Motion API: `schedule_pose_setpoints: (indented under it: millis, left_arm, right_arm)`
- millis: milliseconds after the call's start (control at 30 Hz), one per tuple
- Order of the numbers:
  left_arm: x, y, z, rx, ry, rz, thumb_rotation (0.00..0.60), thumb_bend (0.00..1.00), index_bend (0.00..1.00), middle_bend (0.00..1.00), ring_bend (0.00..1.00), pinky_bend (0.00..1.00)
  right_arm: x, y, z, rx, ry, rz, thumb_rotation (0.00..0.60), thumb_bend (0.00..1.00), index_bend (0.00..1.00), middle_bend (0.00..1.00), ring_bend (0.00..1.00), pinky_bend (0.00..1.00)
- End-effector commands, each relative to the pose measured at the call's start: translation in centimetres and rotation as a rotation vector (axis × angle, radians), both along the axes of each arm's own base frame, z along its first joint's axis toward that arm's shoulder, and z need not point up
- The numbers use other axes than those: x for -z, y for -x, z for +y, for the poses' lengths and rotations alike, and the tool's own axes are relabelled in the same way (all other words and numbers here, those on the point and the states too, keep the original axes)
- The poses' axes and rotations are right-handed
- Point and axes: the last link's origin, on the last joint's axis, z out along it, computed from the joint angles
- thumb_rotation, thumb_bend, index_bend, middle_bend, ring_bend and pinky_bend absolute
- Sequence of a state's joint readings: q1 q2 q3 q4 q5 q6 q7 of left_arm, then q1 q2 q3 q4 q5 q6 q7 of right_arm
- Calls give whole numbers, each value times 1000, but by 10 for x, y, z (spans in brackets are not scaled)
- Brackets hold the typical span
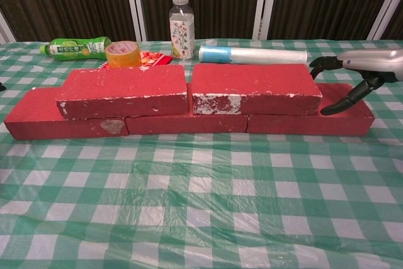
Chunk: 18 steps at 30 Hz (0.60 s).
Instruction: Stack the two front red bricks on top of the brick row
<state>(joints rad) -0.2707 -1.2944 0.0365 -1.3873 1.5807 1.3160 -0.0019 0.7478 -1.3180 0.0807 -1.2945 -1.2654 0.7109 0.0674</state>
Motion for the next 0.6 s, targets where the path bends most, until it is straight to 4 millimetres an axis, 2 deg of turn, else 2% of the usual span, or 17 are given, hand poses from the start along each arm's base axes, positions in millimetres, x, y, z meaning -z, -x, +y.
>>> schedule_pose_setpoints:
  millis: [33, 600]
  left_arm:
    - [0, 0, 0, 1, 0, 0, 600, 248, 0, 0, 0, 55]
    - [-3, 0, 0, 2, -4, -8, 600, 250, 0, 0, 0, 55]
  right_arm:
    - [1, -2, 0, -2, -1, -3, 405, 0, 290, 0, 0, 0]
    - [12, -14, 0, -11, -6, -5, 402, 0, 285, 0, 0, 0]
